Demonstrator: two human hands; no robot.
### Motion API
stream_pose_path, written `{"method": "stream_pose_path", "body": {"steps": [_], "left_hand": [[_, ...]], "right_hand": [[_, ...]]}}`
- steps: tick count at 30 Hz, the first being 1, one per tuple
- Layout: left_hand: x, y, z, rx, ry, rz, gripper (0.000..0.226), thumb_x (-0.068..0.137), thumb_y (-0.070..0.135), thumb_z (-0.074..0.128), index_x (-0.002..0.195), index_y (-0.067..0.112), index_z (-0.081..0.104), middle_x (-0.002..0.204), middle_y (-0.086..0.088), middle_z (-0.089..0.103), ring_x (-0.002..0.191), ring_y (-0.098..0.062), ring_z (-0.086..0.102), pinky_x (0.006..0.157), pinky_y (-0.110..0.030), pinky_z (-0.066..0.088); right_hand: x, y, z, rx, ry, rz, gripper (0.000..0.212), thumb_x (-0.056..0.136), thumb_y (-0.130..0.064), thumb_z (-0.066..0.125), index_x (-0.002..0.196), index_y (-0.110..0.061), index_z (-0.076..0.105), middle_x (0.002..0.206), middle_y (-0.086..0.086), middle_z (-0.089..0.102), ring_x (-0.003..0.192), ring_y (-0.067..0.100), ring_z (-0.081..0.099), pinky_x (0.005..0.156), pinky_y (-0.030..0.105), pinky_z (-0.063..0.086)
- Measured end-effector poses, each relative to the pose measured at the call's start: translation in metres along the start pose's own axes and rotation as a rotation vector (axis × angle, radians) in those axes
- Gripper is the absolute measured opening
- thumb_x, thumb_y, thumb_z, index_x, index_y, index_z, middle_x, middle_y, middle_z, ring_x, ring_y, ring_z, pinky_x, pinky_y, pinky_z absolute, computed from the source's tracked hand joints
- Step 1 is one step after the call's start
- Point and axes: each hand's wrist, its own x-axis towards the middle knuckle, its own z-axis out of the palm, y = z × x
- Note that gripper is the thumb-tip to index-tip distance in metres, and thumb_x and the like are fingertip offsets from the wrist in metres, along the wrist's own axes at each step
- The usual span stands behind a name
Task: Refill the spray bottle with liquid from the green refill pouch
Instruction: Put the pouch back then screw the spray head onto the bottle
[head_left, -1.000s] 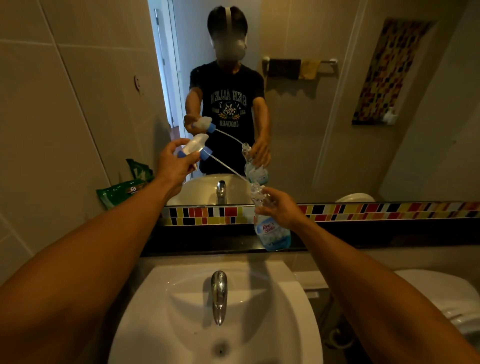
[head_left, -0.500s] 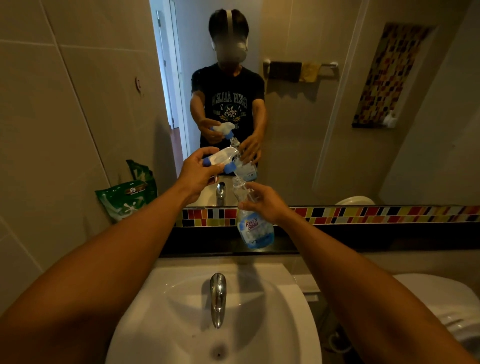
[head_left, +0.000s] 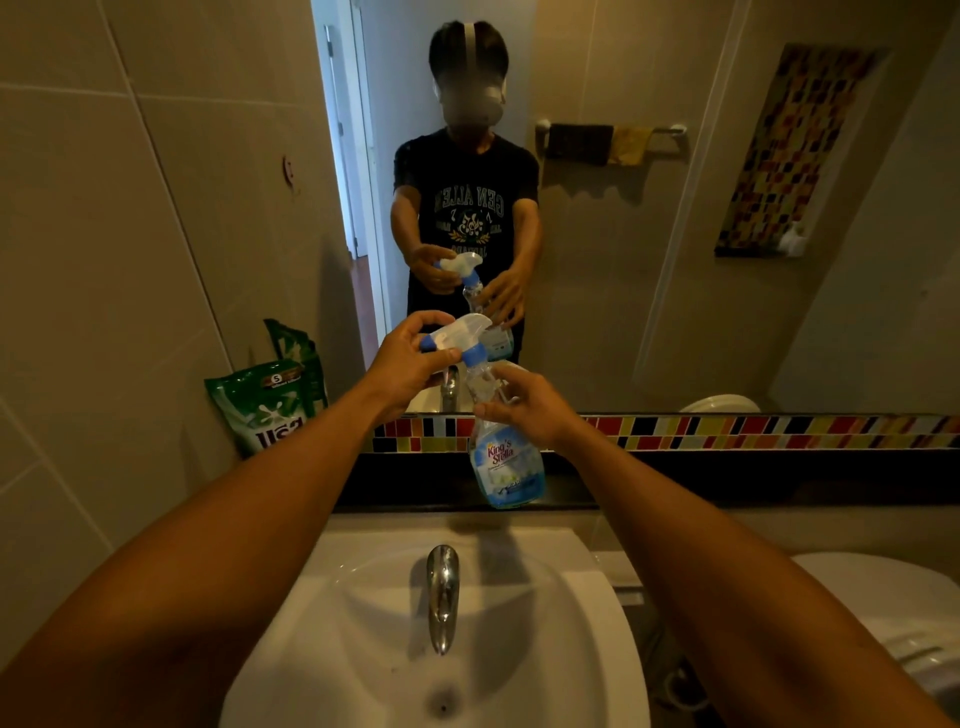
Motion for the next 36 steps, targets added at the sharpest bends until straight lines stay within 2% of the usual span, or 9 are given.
{"method": "stream_pose_path", "body": {"steps": [4, 8, 13, 18, 21, 25, 30, 33, 36], "left_hand": [[0.001, 0.003, -0.002, 0.048, -0.048, 0.026, 0.041, 0.089, 0.003, 0.070, 0.116, 0.032, 0.061, 0.120, 0.000, 0.059, 0.107, -0.022, 0.062, 0.074, -0.025, 0.058], [0.000, 0.004, -0.003, 0.037, -0.060, 0.035, 0.041, 0.090, 0.003, 0.067, 0.117, 0.033, 0.059, 0.120, -0.001, 0.060, 0.107, -0.021, 0.062, 0.078, -0.029, 0.058], [-0.003, 0.003, 0.001, 0.089, -0.013, 0.096, 0.042, 0.091, 0.002, 0.066, 0.123, 0.027, 0.056, 0.115, 0.004, 0.058, 0.102, -0.018, 0.062, 0.068, -0.020, 0.056], [-0.005, 0.002, 0.002, 0.143, 0.051, 0.132, 0.041, 0.090, 0.004, 0.068, 0.121, 0.027, 0.056, 0.110, 0.010, 0.057, 0.101, -0.017, 0.061, 0.069, -0.021, 0.057], [-0.006, 0.002, 0.001, 0.149, 0.096, 0.154, 0.042, 0.085, 0.006, 0.074, 0.116, 0.028, 0.056, 0.108, 0.008, 0.058, 0.099, -0.019, 0.062, 0.068, -0.022, 0.057], [-0.010, -0.002, 0.010, 0.080, 0.170, 0.229, 0.052, 0.077, 0.009, 0.084, 0.117, 0.020, 0.051, 0.102, 0.006, 0.058, 0.085, -0.013, 0.063, 0.060, -0.015, 0.053], [-0.005, -0.003, 0.007, 0.047, 0.171, 0.239, 0.052, 0.077, 0.008, 0.083, 0.115, 0.023, 0.051, 0.115, -0.006, 0.060, 0.093, -0.016, 0.065, 0.063, -0.017, 0.056], [-0.001, -0.003, 0.002, 0.088, 0.142, 0.224, 0.054, 0.077, 0.009, 0.083, 0.115, 0.031, 0.051, 0.121, -0.005, 0.060, 0.100, -0.021, 0.066, 0.069, -0.023, 0.059], [0.002, -0.005, 0.002, 0.080, 0.134, 0.220, 0.056, 0.078, 0.005, 0.080, 0.117, 0.032, 0.049, 0.124, -0.003, 0.057, 0.107, -0.025, 0.063, 0.073, -0.029, 0.061]], "right_hand": [[0.001, 0.002, 0.001, 0.003, -0.016, 0.026, 0.058, 0.090, -0.031, 0.080, 0.143, -0.027, 0.057, 0.119, 0.010, 0.070, 0.109, 0.027, 0.070, 0.092, 0.053, 0.062], [0.003, 0.004, 0.003, 0.016, -0.001, 0.001, 0.055, 0.089, -0.031, 0.080, 0.141, -0.029, 0.059, 0.118, 0.008, 0.070, 0.110, 0.026, 0.070, 0.093, 0.052, 0.062], [0.003, 0.001, 0.007, 0.030, 0.033, 0.012, 0.055, 0.089, -0.027, 0.080, 0.139, -0.025, 0.059, 0.112, 0.005, 0.070, 0.107, 0.026, 0.069, 0.093, 0.049, 0.062], [0.008, 0.000, 0.015, -0.048, 0.095, 0.012, 0.065, 0.087, -0.034, 0.082, 0.144, -0.023, 0.054, 0.111, -0.003, 0.064, 0.103, 0.020, 0.065, 0.089, 0.043, 0.061], [0.010, -0.004, 0.013, -0.095, 0.079, -0.009, 0.064, 0.088, -0.034, 0.081, 0.145, -0.022, 0.053, 0.114, -0.001, 0.064, 0.104, 0.020, 0.065, 0.083, 0.035, 0.057], [0.010, -0.014, 0.013, -0.143, 0.064, -0.040, 0.060, 0.090, -0.033, 0.079, 0.144, -0.021, 0.054, 0.112, 0.000, 0.064, 0.100, 0.018, 0.064, 0.074, 0.028, 0.053], [0.008, -0.019, 0.013, -0.143, 0.061, -0.041, 0.062, 0.091, -0.033, 0.078, 0.146, -0.021, 0.052, 0.111, -0.003, 0.062, 0.098, 0.015, 0.062, 0.070, 0.023, 0.049], [0.009, -0.020, 0.012, -0.133, 0.047, -0.029, 0.064, 0.091, -0.033, 0.079, 0.147, -0.020, 0.051, 0.113, -0.002, 0.063, 0.100, 0.017, 0.063, 0.072, 0.025, 0.052], [0.010, -0.022, 0.011, -0.129, 0.043, -0.015, 0.065, 0.089, -0.034, 0.080, 0.147, -0.022, 0.051, 0.113, 0.000, 0.065, 0.103, 0.021, 0.066, 0.083, 0.038, 0.060]]}}
